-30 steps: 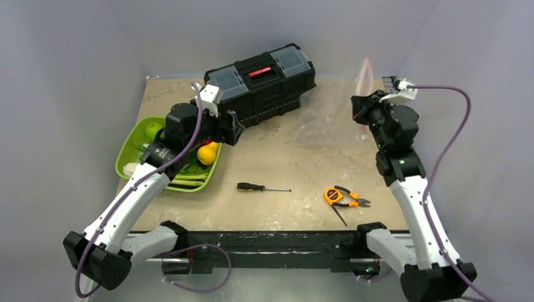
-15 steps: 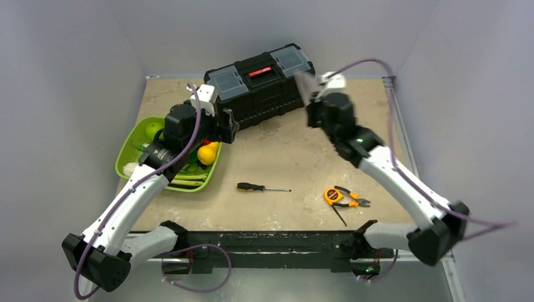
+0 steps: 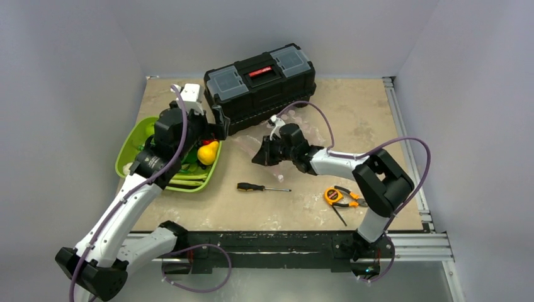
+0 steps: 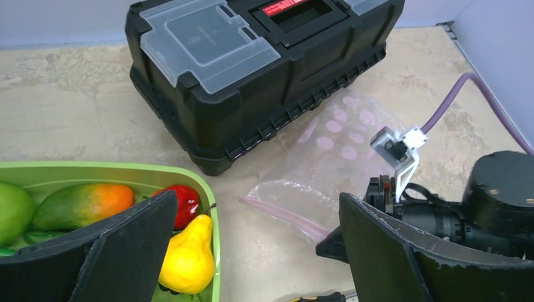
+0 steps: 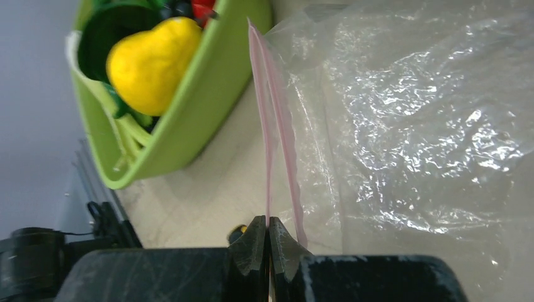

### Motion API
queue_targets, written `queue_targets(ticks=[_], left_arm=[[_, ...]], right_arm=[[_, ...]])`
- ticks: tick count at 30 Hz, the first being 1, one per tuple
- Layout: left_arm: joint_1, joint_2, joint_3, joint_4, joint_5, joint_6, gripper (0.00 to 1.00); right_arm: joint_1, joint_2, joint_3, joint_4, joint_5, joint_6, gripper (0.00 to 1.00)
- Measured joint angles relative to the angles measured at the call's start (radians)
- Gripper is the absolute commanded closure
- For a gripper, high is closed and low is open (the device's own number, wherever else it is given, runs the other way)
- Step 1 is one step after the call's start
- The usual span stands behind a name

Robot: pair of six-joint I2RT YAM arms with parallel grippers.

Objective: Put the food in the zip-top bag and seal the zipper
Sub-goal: Open the zipper of the food storage bag at the center of the board.

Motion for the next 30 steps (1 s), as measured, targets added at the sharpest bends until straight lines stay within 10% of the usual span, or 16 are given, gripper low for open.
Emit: queue_targets(ticks=[13,30], left_arm=[[0.000,0.187,0.000,0.011,0.279,-0.222,0.19],[0.000,0.342,0.008,0.003,0.499,-0.385,0.39]], right_arm=[[0.002,-0.200,-0.096,0.233,0.051,0.093,1.00],[0.259,-0.323,-0.079,0.118,0.655,-0.164,1.00]])
